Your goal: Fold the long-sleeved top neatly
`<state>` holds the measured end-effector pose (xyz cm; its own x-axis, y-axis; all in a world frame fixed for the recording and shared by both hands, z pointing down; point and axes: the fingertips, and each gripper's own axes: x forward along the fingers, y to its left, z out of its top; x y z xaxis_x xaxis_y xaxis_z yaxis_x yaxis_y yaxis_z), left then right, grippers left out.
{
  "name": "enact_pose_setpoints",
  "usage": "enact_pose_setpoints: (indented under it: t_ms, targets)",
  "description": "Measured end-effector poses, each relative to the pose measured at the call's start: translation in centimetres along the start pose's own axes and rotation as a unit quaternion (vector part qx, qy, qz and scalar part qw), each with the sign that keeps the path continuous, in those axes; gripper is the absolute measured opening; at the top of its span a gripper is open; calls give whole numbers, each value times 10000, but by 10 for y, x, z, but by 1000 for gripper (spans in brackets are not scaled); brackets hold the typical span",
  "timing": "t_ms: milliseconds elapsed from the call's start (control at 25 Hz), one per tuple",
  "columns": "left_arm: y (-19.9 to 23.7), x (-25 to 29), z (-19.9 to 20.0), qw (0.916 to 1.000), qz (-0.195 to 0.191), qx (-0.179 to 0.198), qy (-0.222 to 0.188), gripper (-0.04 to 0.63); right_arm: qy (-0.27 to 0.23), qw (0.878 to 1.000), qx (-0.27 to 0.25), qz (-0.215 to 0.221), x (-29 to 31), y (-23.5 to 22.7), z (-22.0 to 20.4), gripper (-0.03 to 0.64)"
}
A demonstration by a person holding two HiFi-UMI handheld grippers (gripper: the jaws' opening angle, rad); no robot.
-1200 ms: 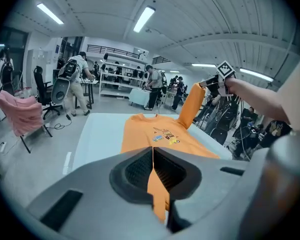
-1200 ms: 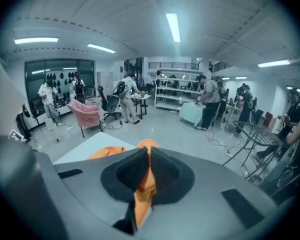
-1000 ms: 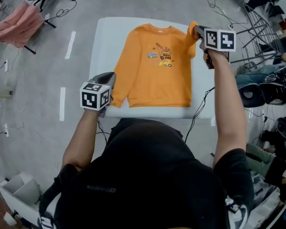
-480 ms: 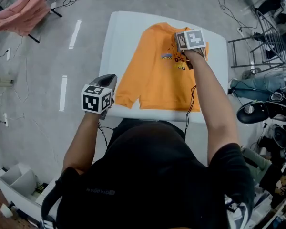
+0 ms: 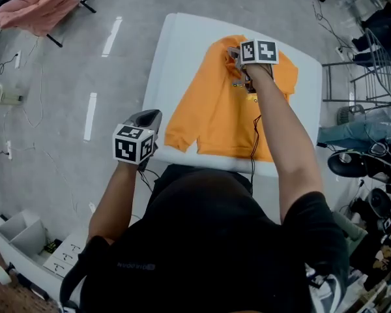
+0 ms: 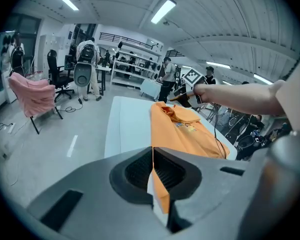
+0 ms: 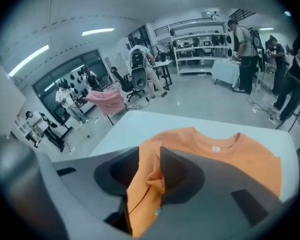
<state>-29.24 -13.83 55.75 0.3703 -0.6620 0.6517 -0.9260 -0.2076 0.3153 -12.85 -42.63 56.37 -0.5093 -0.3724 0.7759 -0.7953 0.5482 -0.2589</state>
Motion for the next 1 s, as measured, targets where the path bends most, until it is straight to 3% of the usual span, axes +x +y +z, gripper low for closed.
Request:
enact_pose_setpoints:
  t_ms: [160, 320, 600, 760, 1000]
  targets:
    - [6, 7, 4, 10000, -17, 24, -51, 9, -345, 9988, -320, -110, -15, -3, 16, 91]
    - [0, 11, 16, 9996, -100, 204, -146, 9, -845, 9952, -494, 94, -44, 6, 19, 8]
    - [-14, 19, 46, 9972, -209, 565, -451, 9, -1650, 9807, -1045, 15, -113, 23, -16, 5]
    - [-26, 16, 64, 9951, -187, 751, -618, 9, -1957, 9751, -1045, 6, -155, 29, -39, 5]
    - [-42, 5, 66, 9942, 42, 711, -804, 9, -2195, 9714, -904, 37, -203, 25, -81, 5]
